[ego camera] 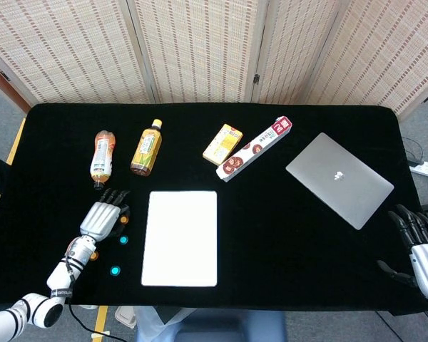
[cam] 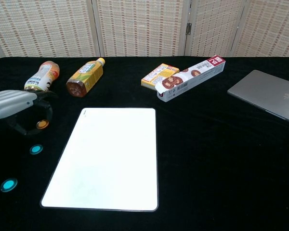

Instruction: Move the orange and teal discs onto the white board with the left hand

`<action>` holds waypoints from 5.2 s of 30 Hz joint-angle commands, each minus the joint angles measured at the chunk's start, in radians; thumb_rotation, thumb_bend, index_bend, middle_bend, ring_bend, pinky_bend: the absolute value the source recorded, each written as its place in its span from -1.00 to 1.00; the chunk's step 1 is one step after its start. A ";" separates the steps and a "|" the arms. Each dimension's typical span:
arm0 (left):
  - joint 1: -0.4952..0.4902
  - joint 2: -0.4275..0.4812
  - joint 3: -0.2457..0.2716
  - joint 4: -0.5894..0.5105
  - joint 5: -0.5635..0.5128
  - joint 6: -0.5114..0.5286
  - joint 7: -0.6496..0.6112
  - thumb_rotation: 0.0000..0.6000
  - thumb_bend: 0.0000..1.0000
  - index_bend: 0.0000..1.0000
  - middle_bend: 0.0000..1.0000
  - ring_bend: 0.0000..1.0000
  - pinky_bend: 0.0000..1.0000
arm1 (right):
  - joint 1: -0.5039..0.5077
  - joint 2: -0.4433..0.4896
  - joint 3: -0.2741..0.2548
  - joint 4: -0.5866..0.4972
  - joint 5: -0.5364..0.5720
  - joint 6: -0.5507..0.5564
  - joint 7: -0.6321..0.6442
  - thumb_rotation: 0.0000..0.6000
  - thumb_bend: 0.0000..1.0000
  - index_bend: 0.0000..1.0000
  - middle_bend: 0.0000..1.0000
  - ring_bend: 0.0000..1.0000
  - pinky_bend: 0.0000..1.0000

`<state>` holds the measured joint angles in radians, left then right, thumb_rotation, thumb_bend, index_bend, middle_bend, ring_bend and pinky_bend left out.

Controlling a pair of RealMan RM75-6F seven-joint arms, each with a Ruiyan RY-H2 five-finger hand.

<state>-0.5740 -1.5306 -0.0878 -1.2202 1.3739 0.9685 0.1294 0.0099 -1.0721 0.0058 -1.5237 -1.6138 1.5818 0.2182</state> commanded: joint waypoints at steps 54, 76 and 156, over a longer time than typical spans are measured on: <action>0.146 0.113 0.149 -0.148 0.048 0.232 0.038 1.00 -0.14 -0.12 -0.84 -1.00 -1.00 | 0.011 -0.002 0.003 -0.003 -0.026 -0.001 0.000 1.00 -0.58 -1.00 -1.00 -1.00 -1.00; 0.256 0.093 0.194 -0.064 0.082 0.242 -0.028 1.00 -0.23 -0.16 -0.84 -1.00 -1.00 | 0.015 -0.002 -0.002 -0.006 -0.036 0.003 -0.003 1.00 -0.58 -1.00 -1.00 -1.00 -1.00; -0.185 -0.079 -0.103 -0.135 -0.163 -0.170 0.223 1.00 -0.21 -0.01 -0.84 -1.00 -1.00 | 0.010 0.001 -0.002 0.008 -0.014 -0.002 0.007 1.00 -0.58 -1.00 -1.00 -1.00 -1.00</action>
<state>-0.7487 -1.5997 -0.1860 -1.3634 1.2232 0.8073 0.3440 0.0198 -1.0716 0.0043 -1.5154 -1.6283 1.5796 0.2255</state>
